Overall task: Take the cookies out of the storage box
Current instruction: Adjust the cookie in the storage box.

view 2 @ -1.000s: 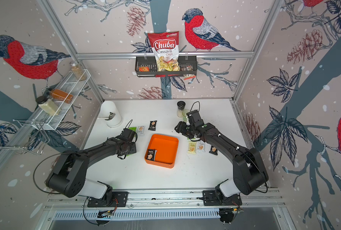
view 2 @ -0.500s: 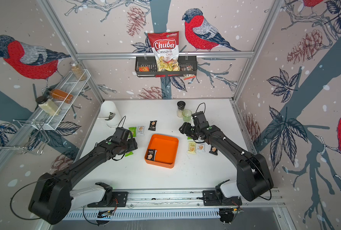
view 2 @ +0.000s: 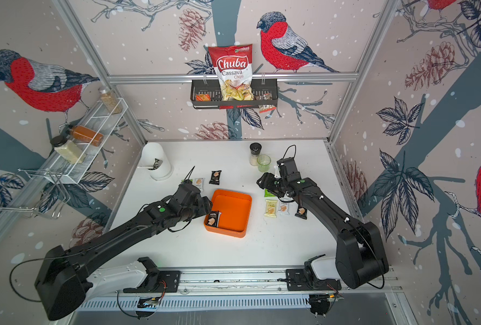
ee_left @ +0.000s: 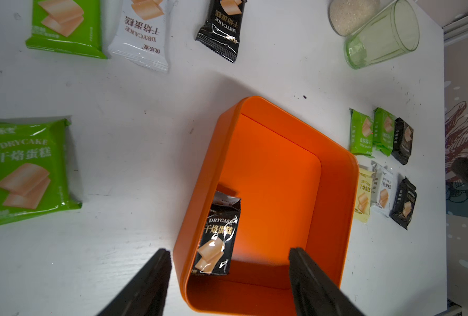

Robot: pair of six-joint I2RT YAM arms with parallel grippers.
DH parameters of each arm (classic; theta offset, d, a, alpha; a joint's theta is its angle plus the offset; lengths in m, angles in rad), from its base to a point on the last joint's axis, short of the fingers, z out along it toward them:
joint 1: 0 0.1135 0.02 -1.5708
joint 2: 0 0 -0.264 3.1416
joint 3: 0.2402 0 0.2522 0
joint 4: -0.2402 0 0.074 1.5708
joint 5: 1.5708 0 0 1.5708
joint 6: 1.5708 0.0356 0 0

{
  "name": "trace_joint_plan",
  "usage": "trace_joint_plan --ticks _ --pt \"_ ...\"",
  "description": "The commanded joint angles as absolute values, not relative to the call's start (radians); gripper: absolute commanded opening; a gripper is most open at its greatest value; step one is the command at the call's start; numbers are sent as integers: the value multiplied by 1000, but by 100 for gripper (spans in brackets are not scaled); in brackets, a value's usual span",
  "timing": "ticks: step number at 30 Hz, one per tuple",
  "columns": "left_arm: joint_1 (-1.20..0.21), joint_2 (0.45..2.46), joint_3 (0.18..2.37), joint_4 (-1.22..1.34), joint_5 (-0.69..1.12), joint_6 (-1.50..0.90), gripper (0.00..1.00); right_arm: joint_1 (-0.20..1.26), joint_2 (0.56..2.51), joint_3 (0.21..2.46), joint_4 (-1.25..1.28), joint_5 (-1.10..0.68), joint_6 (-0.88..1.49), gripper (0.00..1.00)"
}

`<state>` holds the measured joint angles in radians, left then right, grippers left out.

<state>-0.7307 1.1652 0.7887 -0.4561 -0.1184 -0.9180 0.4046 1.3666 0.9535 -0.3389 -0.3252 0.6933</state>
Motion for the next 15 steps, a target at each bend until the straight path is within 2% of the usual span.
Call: trace_joint_plan --ticks 1,9,15 --pt "-762 1198 809 -472 -174 -942 72 396 1353 944 -347 -345 669 67" --pt "-846 1359 899 -541 -236 -888 72 368 1333 925 -349 -351 663 67" --pt "-897 1457 923 -591 -295 -953 72 340 1318 921 -356 -350 656 67"
